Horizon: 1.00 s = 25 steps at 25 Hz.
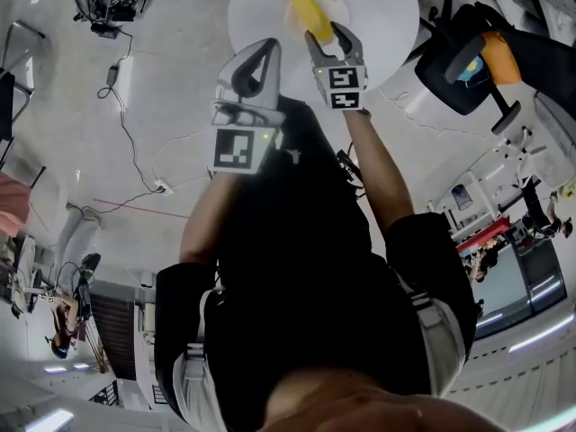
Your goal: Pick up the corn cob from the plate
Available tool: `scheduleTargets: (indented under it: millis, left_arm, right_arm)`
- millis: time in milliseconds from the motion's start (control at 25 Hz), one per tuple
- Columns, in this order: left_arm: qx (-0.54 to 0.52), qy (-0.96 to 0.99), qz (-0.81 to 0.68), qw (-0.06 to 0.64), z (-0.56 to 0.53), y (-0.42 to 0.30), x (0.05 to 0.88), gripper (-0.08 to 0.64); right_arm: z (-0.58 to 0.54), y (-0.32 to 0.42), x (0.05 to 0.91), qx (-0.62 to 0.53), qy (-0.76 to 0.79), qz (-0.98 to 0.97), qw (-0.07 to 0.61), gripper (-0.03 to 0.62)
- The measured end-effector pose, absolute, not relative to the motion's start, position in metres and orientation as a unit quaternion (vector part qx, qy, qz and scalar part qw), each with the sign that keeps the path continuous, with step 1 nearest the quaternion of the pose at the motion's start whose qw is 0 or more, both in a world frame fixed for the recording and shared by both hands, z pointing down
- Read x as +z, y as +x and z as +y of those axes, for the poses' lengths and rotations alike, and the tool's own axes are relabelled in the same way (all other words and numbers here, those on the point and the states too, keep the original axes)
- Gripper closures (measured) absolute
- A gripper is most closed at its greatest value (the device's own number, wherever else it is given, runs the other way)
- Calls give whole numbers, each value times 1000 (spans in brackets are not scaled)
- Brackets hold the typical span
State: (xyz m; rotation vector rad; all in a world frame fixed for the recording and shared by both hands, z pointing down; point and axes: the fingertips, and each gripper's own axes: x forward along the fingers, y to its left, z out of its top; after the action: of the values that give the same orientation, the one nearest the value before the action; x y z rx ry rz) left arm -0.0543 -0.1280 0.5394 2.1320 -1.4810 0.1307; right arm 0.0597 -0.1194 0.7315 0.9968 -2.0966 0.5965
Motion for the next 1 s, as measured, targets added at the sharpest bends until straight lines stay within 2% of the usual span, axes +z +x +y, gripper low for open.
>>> scheduleTargets:
  millis: [320, 1000]
  left_arm:
    - [56, 791, -544, 276, -130, -61, 552, 557]
    - [59, 786, -546, 283, -134, -62, 556, 557]
  right_arm:
    - [-124, 55, 752, 226, 378, -813, 382, 328]
    - [-131, 51, 768, 221, 365, -809, 404, 322]
